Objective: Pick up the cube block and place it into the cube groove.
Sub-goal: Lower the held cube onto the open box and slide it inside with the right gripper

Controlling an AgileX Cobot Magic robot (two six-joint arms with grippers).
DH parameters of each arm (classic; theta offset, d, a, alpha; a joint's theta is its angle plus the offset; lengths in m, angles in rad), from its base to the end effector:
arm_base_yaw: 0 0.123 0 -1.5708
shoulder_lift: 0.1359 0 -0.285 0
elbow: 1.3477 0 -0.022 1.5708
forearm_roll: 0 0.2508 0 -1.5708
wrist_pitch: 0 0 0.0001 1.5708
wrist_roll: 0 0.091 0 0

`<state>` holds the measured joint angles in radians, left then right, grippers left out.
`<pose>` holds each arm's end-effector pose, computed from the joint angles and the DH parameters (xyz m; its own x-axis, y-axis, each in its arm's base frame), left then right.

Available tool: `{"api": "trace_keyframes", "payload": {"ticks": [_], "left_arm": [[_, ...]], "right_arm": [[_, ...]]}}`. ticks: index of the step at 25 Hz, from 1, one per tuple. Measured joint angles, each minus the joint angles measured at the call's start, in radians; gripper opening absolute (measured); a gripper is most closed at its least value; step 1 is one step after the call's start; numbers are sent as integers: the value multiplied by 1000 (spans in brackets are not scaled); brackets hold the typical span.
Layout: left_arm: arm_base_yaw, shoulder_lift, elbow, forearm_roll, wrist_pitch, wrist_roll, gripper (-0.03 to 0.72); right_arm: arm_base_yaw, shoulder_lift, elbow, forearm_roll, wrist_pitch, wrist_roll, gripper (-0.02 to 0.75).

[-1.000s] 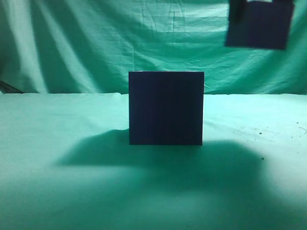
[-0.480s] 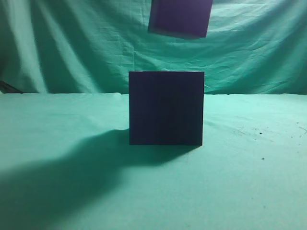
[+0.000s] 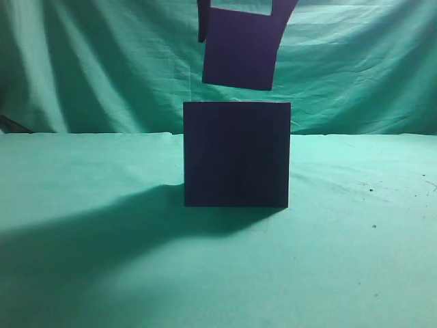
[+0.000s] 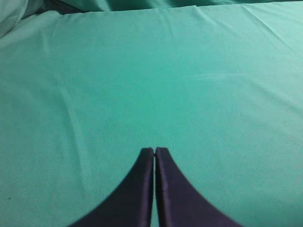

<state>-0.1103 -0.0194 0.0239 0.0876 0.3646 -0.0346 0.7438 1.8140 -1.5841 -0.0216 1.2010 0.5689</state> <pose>0.0524 -0.0029 0.1735 -0.2712 0.0775 -0.9594 0.0932 0.9942 0.0540 0.2789 0.2541 0.2852 -0.9655 -0.1654 -0.2011 -0.1888 0.9766 0.1032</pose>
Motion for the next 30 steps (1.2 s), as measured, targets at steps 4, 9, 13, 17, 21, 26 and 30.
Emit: {"api": "trace_keyframes", "payload": {"ticks": [4, 9, 13, 17, 21, 26, 30], "left_arm": [[0, 0, 0, 0, 0, 0, 0], [0, 0, 0, 0, 0, 0, 0], [0, 0, 0, 0, 0, 0, 0], [0, 0, 0, 0, 0, 0, 0], [0, 0, 0, 0, 0, 0, 0], [0, 0, 0, 0, 0, 0, 0], [0, 0, 0, 0, 0, 0, 0]], "right_arm": [[0, 21, -1, 2, -1, 0, 424], [0, 41, -2, 2, 19, 0, 424], [0, 54, -2, 2, 21, 0, 424], [0, 57, -2, 0, 21, 0, 424], [0, 57, -2, 0, 17, -4, 424], [0, 57, -2, 0, 17, -29, 483], [0, 57, -2, 0, 21, -35, 577]]}}
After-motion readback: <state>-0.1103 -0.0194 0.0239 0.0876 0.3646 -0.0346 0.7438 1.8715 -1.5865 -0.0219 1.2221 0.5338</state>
